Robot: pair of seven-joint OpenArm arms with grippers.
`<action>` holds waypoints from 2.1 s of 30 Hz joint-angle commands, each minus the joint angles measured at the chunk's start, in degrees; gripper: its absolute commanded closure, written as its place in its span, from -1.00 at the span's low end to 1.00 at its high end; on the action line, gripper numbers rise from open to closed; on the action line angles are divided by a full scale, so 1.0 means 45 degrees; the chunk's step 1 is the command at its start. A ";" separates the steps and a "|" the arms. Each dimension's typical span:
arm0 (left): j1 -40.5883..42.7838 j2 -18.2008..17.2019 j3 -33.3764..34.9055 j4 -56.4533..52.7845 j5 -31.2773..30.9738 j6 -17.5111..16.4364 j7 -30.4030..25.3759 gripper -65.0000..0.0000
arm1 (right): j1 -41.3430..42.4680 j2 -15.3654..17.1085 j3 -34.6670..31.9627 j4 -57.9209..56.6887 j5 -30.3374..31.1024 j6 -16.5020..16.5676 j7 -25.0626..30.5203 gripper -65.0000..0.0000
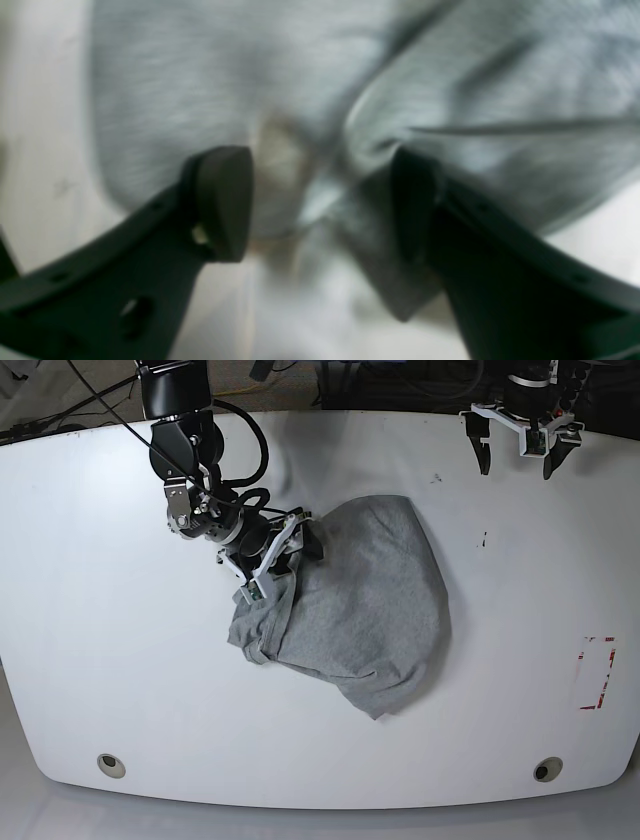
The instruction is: Fold the T-shirt properly
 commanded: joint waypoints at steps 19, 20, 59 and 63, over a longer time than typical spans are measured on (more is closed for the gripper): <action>0.0030 -0.0059 0.0056 0.0237 0.0010 0.0032 -0.0104 -0.74 | 0.0812 0.0789 0.0013 0.2472 0.0357 -0.0640 0.0884 1.00; 0.0011 -0.0059 0.0076 0.0256 0.0010 0.0032 -0.0006 -0.74 | 0.0988 0.0906 0.0013 0.2550 0.0357 -0.0640 0.0903 1.00; -0.7862 0.1211 0.7773 -0.4100 0.1612 0.0032 0.1772 -0.76 | 0.9994 0.6513 -0.1061 0.0929 0.5007 0.0044 0.0864 1.00; -0.9015 0.1621 0.8555 -0.5351 0.1612 0.0032 0.1772 -0.76 | 0.9936 0.6533 -0.1061 0.0909 0.4968 0.0044 0.0864 1.00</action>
